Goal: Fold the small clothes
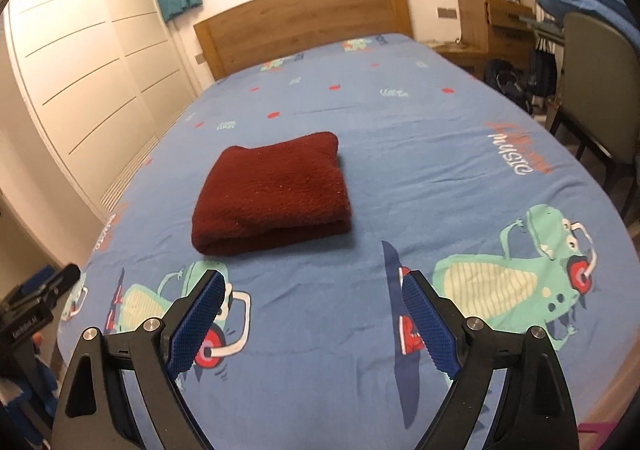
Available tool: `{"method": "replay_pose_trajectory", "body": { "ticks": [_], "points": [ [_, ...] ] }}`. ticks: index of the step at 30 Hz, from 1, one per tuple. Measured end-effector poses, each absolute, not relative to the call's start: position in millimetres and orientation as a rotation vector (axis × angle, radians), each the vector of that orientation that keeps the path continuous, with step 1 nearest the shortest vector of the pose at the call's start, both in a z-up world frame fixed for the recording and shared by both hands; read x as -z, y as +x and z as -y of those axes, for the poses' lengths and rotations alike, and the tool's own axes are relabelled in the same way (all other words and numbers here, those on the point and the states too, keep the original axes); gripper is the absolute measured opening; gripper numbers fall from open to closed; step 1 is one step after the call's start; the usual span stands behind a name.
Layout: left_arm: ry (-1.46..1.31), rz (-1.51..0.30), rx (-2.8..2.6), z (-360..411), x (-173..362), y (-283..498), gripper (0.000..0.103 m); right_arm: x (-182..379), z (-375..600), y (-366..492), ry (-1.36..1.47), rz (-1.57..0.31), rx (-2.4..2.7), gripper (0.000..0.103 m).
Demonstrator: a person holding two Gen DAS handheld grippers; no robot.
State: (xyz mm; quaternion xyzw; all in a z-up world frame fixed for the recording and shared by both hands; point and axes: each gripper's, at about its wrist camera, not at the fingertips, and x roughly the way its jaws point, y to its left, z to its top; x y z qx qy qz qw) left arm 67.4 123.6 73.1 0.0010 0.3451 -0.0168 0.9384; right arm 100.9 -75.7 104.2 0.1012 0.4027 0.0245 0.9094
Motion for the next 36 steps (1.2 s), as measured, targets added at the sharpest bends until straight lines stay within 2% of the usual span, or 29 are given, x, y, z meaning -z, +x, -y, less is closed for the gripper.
{"method": "replay_pose_trajectory", "body": {
  "ticks": [4, 7, 20, 36],
  "points": [
    [0.023, -0.664, 0.008, -120.1, -80.5, 51.7, 0.101, -112.9, 72.7, 75.1, 0.183, -0.799, -0.031, 0.093],
    [0.005, -0.645, 0.001, -120.7, -85.6, 41.1, 0.102, -118.3, 71.8, 61.2, 0.167, -0.773, -0.01, 0.102],
    [0.01, -0.581, 0.004, -114.2, -101.5, 5.0, 0.102, -141.6, 66.9, 13.8, 0.118, -0.681, 0.019, 0.102],
    [-0.011, -0.546, 0.025, -102.1, -118.4, -16.3, 0.102, -156.5, 71.0, -5.0, 0.122, -0.629, 0.026, 0.102]
  ]
}}
